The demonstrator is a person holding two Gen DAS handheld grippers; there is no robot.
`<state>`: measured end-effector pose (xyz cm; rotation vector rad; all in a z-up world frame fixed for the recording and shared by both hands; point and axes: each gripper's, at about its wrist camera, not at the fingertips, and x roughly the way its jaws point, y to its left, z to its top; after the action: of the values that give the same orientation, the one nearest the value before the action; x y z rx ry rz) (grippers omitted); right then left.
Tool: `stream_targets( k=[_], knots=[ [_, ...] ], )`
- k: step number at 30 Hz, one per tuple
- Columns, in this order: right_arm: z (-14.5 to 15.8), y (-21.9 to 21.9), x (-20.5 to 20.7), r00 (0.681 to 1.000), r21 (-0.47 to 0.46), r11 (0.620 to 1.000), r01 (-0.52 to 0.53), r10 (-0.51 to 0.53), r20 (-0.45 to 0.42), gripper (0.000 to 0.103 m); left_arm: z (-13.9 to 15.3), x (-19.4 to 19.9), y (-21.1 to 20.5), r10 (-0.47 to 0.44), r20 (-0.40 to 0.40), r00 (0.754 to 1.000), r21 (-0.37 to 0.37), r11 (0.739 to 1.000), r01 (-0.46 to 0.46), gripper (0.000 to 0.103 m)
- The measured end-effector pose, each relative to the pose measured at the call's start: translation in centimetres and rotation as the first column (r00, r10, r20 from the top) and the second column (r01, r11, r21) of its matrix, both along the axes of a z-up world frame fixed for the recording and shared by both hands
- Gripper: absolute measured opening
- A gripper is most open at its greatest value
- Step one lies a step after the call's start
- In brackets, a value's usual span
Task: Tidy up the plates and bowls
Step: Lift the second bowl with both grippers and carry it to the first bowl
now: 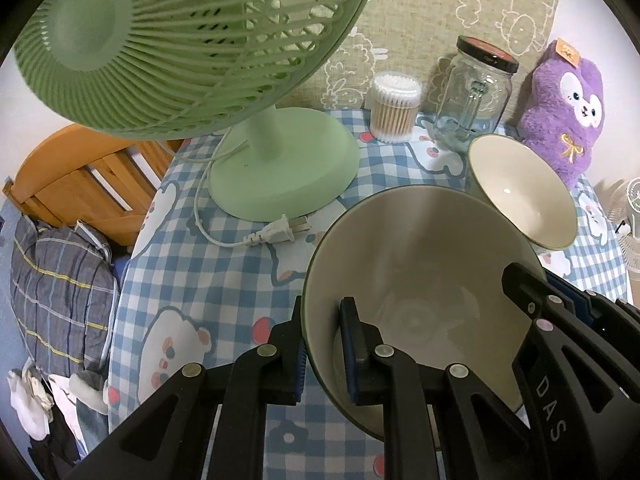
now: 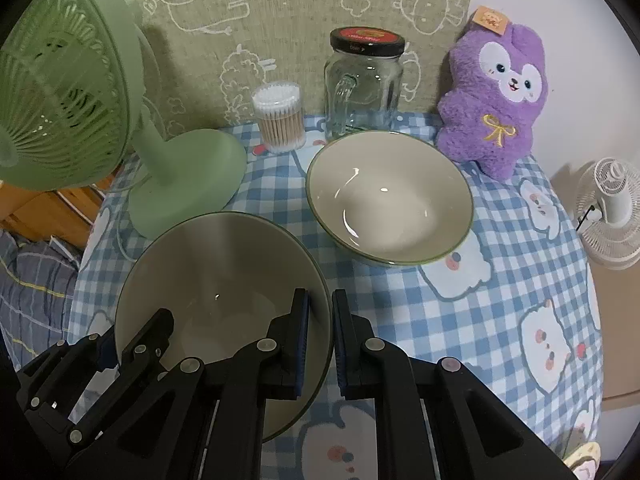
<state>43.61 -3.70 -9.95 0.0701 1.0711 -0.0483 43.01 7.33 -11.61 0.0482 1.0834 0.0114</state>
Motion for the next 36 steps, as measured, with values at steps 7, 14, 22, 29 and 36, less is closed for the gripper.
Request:
stream_targets(
  k=[7, 14, 22, 29, 36],
  knots=[
    [1.6, -0.4, -1.9, 1.0, -0.003, 1.0, -0.006, 0.007, 0.016, 0.015, 1.3, -1.9, -0.5, 0.01, 0.012, 1.0, -0.005, 1.0, -0.01, 0.012],
    [3.6, -0.8, -3.9, 0.999, -0.006, 1.0, -0.012, 0.012, 0.042, 0.015, 3.0, -4.0, -1.1, 0.021, 0.033, 0.999, -0.013, 1.0, -0.021, 0.012],
    [6.5, -1.2, -6.6, 0.998, 0.003, 1.0, -0.019, 0.019, 0.068, 0.015, 5.5, -6.6, -1.4, 0.038, 0.065, 0.997, -0.021, 0.999, -0.037, 0.012],
    [9.0, -1.6, -9.1, 0.994, 0.001, 0.999, -0.034, 0.034, 0.102, 0.015, 8.1, -9.1, -1.6, 0.051, 0.094, 0.994, -0.023, 0.999, -0.049, 0.012],
    [11.2, -2.1, -12.0, 0.991, 0.001, 0.999, -0.045, 0.045, 0.126, 0.015, 10.2, -11.8, -1.9, 0.06, 0.121, 0.991, -0.021, 0.998, -0.058, 0.012]
  ],
)
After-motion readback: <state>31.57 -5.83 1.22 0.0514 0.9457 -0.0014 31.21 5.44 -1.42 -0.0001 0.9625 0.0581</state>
